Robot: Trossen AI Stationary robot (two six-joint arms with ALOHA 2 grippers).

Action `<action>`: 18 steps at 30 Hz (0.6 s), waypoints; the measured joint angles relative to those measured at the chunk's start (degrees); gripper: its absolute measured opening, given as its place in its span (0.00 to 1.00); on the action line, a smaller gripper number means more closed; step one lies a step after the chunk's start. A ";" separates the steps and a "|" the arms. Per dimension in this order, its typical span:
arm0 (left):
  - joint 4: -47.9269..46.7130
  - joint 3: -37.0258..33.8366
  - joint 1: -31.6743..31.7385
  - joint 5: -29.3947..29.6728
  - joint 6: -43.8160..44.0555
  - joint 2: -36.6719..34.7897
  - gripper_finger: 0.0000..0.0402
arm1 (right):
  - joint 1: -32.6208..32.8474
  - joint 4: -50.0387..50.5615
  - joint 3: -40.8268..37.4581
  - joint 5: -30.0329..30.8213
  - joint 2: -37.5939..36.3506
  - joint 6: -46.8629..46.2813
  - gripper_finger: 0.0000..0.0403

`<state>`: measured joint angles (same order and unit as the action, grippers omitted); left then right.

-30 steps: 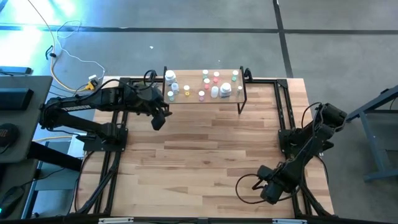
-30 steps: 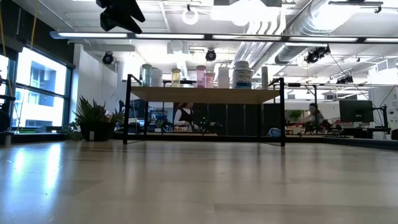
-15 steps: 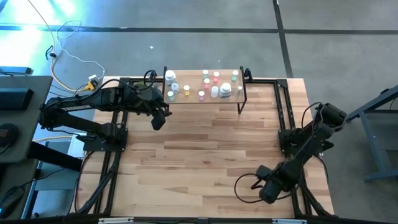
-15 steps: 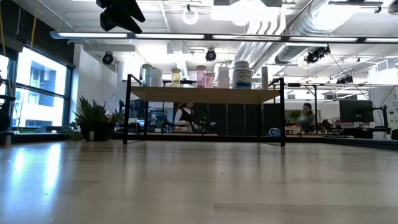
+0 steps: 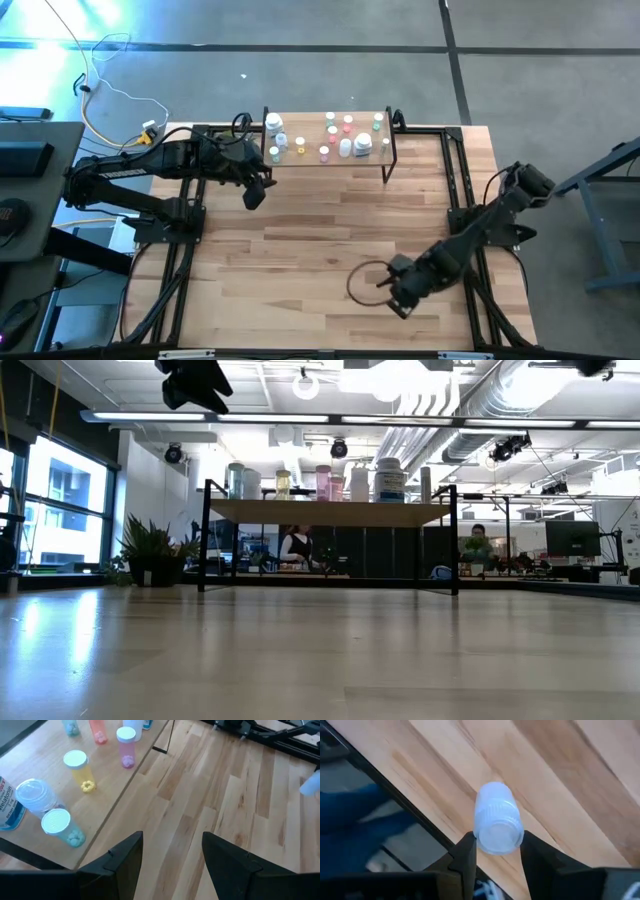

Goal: Pick and place medicine bottles onto shelf by color
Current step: Put the small white pill bottle on the shelf

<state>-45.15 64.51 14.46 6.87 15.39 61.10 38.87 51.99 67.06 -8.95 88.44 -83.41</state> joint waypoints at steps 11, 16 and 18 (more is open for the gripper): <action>-0.08 0.00 4.45 -0.24 -6.52 0.00 0.49 | -12.48 0.01 8.37 8.09 0.00 4.30 0.28; -0.08 0.00 8.12 -0.24 -11.54 0.00 0.49 | -17.69 0.22 12.72 12.54 0.00 7.58 0.28; -0.08 0.00 9.55 -0.34 -13.21 0.00 0.49 | -19.70 0.54 14.57 13.89 -0.02 9.30 0.28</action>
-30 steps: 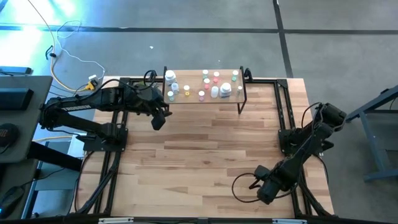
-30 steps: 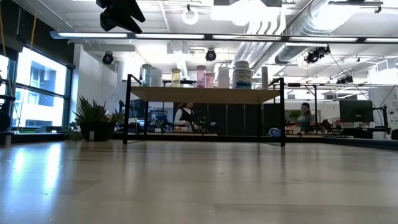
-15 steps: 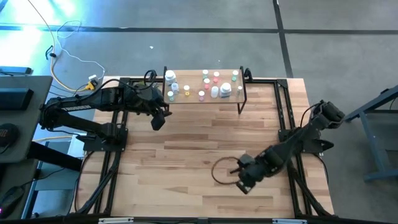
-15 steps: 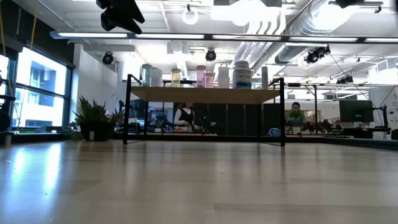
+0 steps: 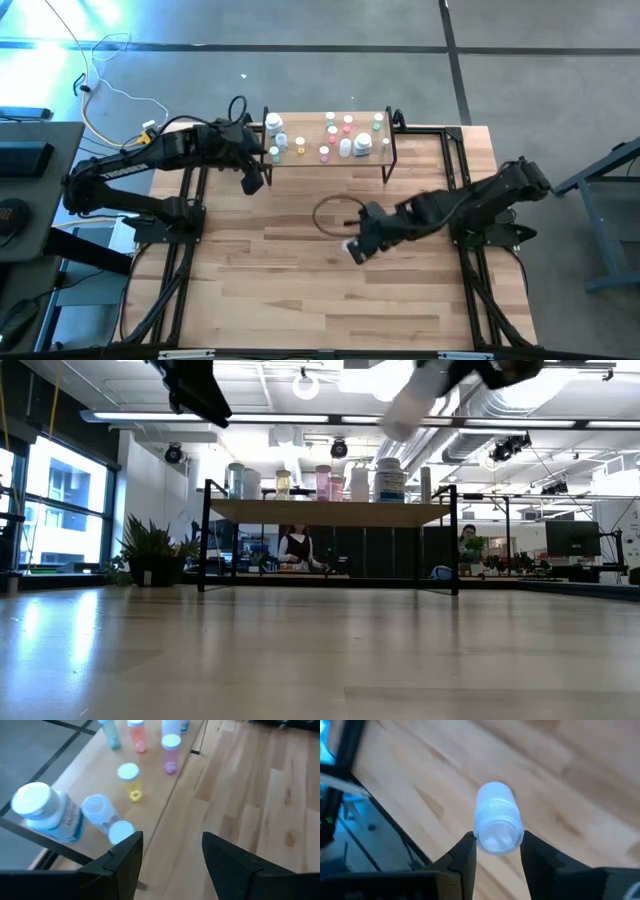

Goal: Pick and place medicine bottles onto shelf by color
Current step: Put the small white pill bottle on the shelf

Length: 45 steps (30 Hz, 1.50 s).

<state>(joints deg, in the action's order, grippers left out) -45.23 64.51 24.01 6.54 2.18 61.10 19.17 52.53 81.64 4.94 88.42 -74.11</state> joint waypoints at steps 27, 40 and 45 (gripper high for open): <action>13.09 0.00 6.84 -4.06 3.64 0.02 0.49 | -34.26 3.54 30.04 0.62 -0.02 53.39 0.28; 25.29 0.02 8.30 3.20 1.92 0.51 0.49 | -51.17 9.09 34.25 0.53 0.18 68.14 0.28; 25.24 0.02 9.82 3.29 3.50 2.17 0.49 | -55.55 13.92 34.26 0.42 1.55 70.02 0.28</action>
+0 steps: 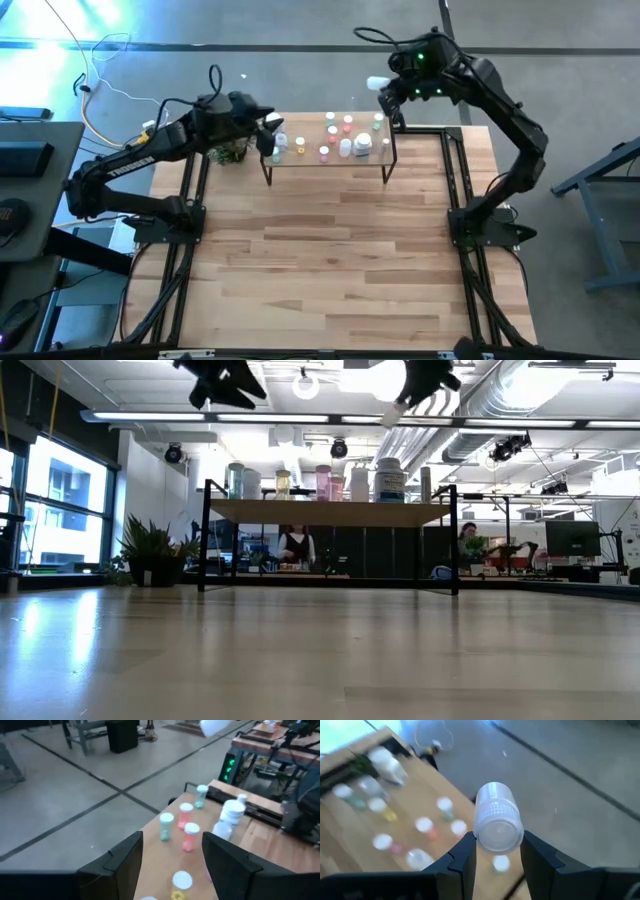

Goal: Pick and place medicine bottles onto shelf by color
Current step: Put the small white pill bottle on the shelf

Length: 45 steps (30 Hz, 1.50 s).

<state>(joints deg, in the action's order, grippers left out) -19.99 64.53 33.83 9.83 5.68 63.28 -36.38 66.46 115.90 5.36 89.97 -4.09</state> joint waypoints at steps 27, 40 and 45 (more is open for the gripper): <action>10.14 0.02 6.07 -14.48 -12.49 7.64 0.49 | 8.63 -7.55 -0.02 -10.64 6.52 -12.58 0.28; 12.63 5.47 11.29 -20.73 -18.26 7.77 0.49 | 9.51 -18.60 0.49 -13.02 11.58 -13.95 0.28; 5.45 9.17 14.34 -19.56 -16.95 7.77 0.49 | 7.13 -22.22 5.22 -13.01 13.64 -13.54 0.28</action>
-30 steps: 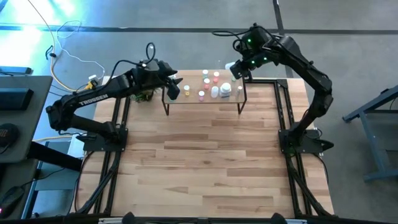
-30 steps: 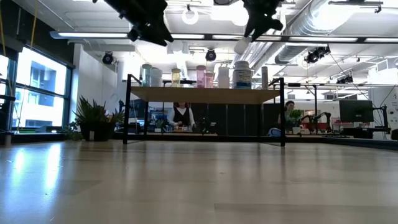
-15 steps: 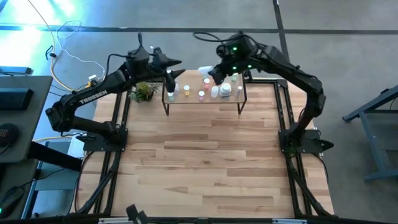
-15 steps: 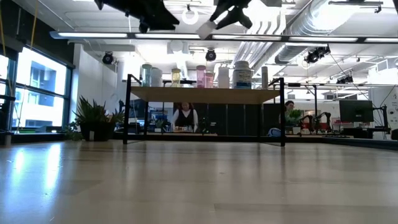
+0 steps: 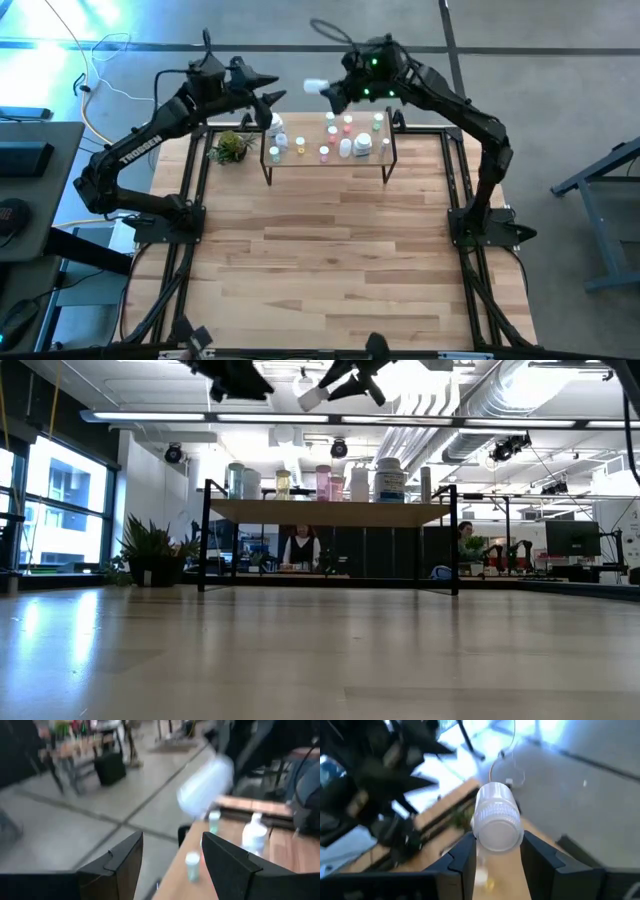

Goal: Pick and place medicine bottles onto shelf by color
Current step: Put the small white pill bottle on the shelf

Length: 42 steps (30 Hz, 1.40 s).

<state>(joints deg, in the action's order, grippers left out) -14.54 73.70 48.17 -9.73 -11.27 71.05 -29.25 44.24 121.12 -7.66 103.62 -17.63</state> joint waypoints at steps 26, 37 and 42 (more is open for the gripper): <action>-14.45 0.95 0.67 -2.98 0.56 1.50 0.49 | 2.74 13.83 7.41 0.72 11.27 6.13 0.28; -11.10 0.91 -3.03 -1.87 0.58 6.78 0.49 | 3.17 15.14 7.39 0.96 11.25 7.79 0.28; -8.74 0.91 -3.96 2.57 0.58 8.93 0.49 | 3.17 15.14 7.39 0.93 11.25 9.14 0.28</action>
<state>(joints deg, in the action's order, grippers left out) -23.28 74.61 44.20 -7.16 -10.68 79.98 -26.09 59.37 128.51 -6.72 114.87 -8.49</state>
